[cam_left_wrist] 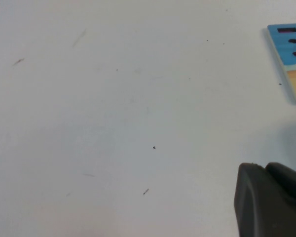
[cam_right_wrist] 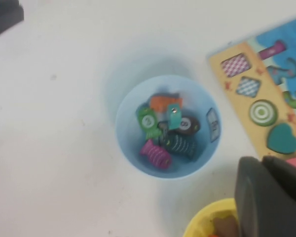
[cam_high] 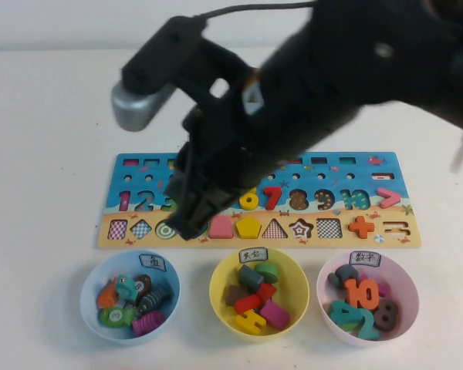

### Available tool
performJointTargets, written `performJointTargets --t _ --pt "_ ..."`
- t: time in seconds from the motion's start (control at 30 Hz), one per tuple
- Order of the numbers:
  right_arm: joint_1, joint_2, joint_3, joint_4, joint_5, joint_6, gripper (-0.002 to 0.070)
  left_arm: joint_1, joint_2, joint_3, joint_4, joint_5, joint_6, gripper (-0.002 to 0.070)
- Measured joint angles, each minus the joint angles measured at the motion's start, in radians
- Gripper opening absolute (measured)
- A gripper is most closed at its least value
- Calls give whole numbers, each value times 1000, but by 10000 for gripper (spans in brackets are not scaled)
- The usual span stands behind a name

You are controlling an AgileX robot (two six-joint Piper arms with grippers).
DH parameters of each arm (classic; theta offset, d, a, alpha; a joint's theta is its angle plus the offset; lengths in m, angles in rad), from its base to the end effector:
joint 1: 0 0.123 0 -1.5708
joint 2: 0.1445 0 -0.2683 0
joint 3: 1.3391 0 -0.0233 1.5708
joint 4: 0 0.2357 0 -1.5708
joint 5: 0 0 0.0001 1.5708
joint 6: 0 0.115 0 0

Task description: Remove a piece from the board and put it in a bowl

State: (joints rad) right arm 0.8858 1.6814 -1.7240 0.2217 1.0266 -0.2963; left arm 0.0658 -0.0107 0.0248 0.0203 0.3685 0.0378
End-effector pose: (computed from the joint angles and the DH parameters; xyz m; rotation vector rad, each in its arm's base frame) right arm 0.2172 0.3001 0.3487 -1.3487 2.1191 0.5329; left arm 0.0772 0.0059 0.1657 -0.0135 1.8671 0.0915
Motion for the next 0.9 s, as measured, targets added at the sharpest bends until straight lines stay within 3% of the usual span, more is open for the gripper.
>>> performJointTargets --t 0.2,0.37,0.73,0.9 --pt "0 -371 471 1 -341 27 -15 0 0 0 0 0 0 -5" --pt "0 -665 756 2 -515 29 -17 0 0 0 0 0 0 -5" --pt "0 -1178 1107 -38 -501 29 -17 0 0 0 0 0 0 -4" --pt "0 -1318 1263 -174 -614 127 -17 0 0 0 0 0 0 -4"
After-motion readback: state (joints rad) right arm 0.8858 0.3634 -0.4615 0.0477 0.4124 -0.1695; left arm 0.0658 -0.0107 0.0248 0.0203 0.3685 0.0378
